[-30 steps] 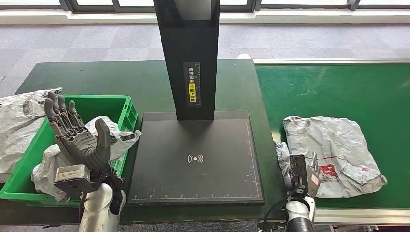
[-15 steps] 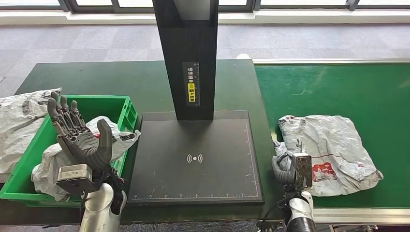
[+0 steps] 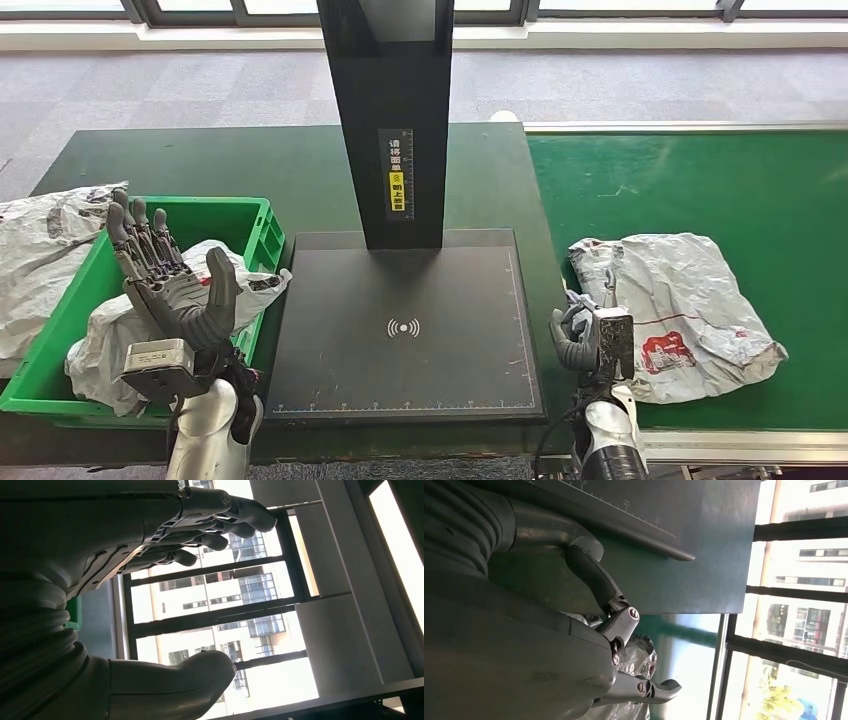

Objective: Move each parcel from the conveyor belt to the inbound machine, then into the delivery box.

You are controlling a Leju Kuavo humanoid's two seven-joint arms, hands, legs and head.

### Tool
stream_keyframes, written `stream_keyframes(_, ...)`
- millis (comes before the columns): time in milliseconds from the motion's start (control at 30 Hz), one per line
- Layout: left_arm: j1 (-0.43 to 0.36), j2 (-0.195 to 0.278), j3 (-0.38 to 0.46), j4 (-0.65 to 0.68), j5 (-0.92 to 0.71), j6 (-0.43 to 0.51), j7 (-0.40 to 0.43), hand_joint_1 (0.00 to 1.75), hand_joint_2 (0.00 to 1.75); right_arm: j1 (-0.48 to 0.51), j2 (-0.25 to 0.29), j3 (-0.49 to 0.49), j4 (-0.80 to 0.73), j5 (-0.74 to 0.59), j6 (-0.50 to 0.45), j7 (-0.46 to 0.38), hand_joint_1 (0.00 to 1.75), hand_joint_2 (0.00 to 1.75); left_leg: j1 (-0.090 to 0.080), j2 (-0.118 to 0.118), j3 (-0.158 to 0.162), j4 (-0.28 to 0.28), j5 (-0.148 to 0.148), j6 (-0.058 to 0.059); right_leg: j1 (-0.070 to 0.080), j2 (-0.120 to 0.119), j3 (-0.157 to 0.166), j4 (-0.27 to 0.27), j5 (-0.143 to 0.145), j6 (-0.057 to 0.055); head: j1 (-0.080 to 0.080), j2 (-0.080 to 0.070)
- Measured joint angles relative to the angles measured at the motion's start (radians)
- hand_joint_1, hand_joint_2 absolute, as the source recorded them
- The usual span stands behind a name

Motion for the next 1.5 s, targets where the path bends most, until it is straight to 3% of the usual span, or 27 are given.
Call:
stream_keyframes(100, 0.0, 0.0, 0.0, 0.002, 0.0, -0.001, 0.0, 0.0, 1.75, 0.0, 0.0, 0.007, -0.001, -0.002, 0.006, 0.0, 1.75, 1.75, 0.0, 0.0, 0.0, 0.0, 0.0, 0.0, 0.0, 0.0, 0.0, 0.0, 0.0, 0.0, 0.0, 0.0)
stream_keyframes(267, -0.001, 0.0, 0.0, 0.006, 0.0, -0.006, -0.001, 0.0, 1.75, -0.004, -0.002, 0.022, 0.006, -0.01, 0.049, 0.0, 1.75, 1.75, 0.0, 0.0, 0.0, 0.0, 0.0, 0.0, 0.0, 0.0, 0.0, 0.0, 0.0, 0.0, 0.0, 0.0)
stream_keyframes(433, -0.001, 0.0, 0.0, 0.008, 0.0, -0.011, -0.001, 0.0, 1.75, -0.022, -0.009, 0.023, 0.051, -0.016, 0.031, 0.003, 1.75, 1.75, 0.0, 0.0, 0.0, 0.0, 0.0, 0.0, 0.0, -0.001, 0.0, 0.0, 0.0, 0.0, 0.0, 0.0)
stream_keyframes(500, -0.001, 0.0, 0.0, 0.009, 0.0, -0.01, -0.001, 0.0, 1.75, -0.036, -0.013, 0.023, 0.094, -0.007, -0.001, 0.003, 0.87, 1.75, 0.0, 0.0, 0.0, 0.0, 0.0, 0.0, 0.0, -0.001, 0.0, 0.0, 0.0, 0.0, 0.0, 0.0)
stream_keyframes(567, -0.001, 0.0, 0.0, 0.009, 0.0, -0.008, -0.001, 0.0, 1.75, -0.051, -0.018, 0.023, 0.142, 0.013, -0.04, 0.002, 0.0, 0.87, 0.0, 0.0, 0.0, 0.0, 0.0, 0.0, 0.0, 0.0, 0.0, 0.0, 0.0, 0.0, 0.0, 0.0)
stream_keyframes(633, -0.001, 0.0, 0.0, 0.009, 0.0, -0.001, -0.001, 0.0, 1.75, -0.064, -0.023, 0.023, 0.188, 0.047, -0.096, 0.002, 0.0, 0.0, 0.0, -0.001, 0.0, 0.0, 0.0, 0.0, 0.0, 0.0, 0.0, 0.0, 0.0, 0.0, 0.0, 0.0)
stream_keyframes(833, -0.001, 0.0, 0.0, 0.009, -0.001, 0.016, 0.002, 0.0, 1.75, -0.074, -0.026, -0.007, 0.239, 0.162, -0.25, 0.002, 0.0, 0.0, 0.0, -0.001, 0.0, 0.0, 0.0, 0.0, 0.0, 0.0, 0.0, 0.0, 0.0, 0.0, 0.0, 0.0)
stream_keyframes(1500, -0.001, 0.0, 0.0, 0.009, -0.003, 0.021, 0.002, 0.0, 1.75, -0.1, -0.024, -0.077, 0.284, 0.274, -0.341, 0.002, 0.0, 0.0, 0.0, -0.001, 0.0, 0.0, 0.0, 0.0, 0.0, 0.0, 0.0, 0.0, 0.0, 0.0, 0.0, 0.0)
